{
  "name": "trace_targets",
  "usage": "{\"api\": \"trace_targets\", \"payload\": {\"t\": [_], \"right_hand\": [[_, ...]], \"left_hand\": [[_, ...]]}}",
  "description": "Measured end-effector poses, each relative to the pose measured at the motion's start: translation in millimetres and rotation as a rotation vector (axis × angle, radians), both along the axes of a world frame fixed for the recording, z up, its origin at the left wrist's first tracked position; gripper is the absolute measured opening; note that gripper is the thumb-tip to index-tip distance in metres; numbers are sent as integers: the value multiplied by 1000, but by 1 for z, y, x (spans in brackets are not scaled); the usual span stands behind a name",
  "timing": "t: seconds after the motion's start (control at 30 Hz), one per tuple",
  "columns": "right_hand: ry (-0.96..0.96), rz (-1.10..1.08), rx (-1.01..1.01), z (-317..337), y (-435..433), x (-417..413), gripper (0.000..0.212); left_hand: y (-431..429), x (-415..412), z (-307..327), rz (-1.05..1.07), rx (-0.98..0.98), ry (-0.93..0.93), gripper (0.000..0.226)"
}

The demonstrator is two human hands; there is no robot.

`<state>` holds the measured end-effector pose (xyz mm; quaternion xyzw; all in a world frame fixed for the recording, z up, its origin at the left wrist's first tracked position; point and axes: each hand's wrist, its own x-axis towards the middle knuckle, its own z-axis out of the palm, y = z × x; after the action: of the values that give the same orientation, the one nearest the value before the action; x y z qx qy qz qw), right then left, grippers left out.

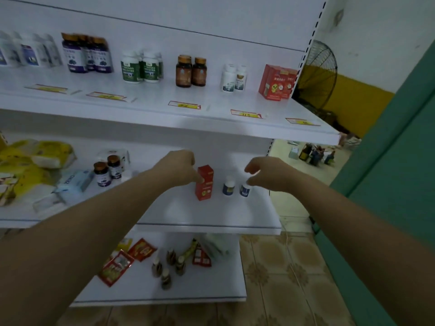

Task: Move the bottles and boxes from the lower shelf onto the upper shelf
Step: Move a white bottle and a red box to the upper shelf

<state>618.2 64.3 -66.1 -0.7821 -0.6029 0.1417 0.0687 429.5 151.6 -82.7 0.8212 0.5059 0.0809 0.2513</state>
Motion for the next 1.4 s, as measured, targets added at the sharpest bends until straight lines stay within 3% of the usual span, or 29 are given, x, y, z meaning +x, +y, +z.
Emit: {"api": "trace_targets", "payload": {"t": [0.33,0.57,0.77,0.93,1.07,1.23,1.4], "right_hand": [[120,-107,-171,-90,55,24,48],[240,-173,-181,-151,105,25,60],[214,-203,-87,-205,169,13,69],[241,-289,35,-245,228,7,86],[311,-333,104,-268,252,-1,77],[145,-345,213,-289,252,-10,72],[119,-317,217,-293,249,-34,73]], "left_hand": [[83,0,-90,-4,-195,101,68],[128,-19,-157,193,-278,-38,65],[173,-62,-201,488,-118,-44,61],[220,-85,-230,603,-6,-90,49],[252,-89,-252,665,40,-91,65],[275,-87,-273,599,0,-150,81],[286,-92,-281,550,55,-219,60]]}}
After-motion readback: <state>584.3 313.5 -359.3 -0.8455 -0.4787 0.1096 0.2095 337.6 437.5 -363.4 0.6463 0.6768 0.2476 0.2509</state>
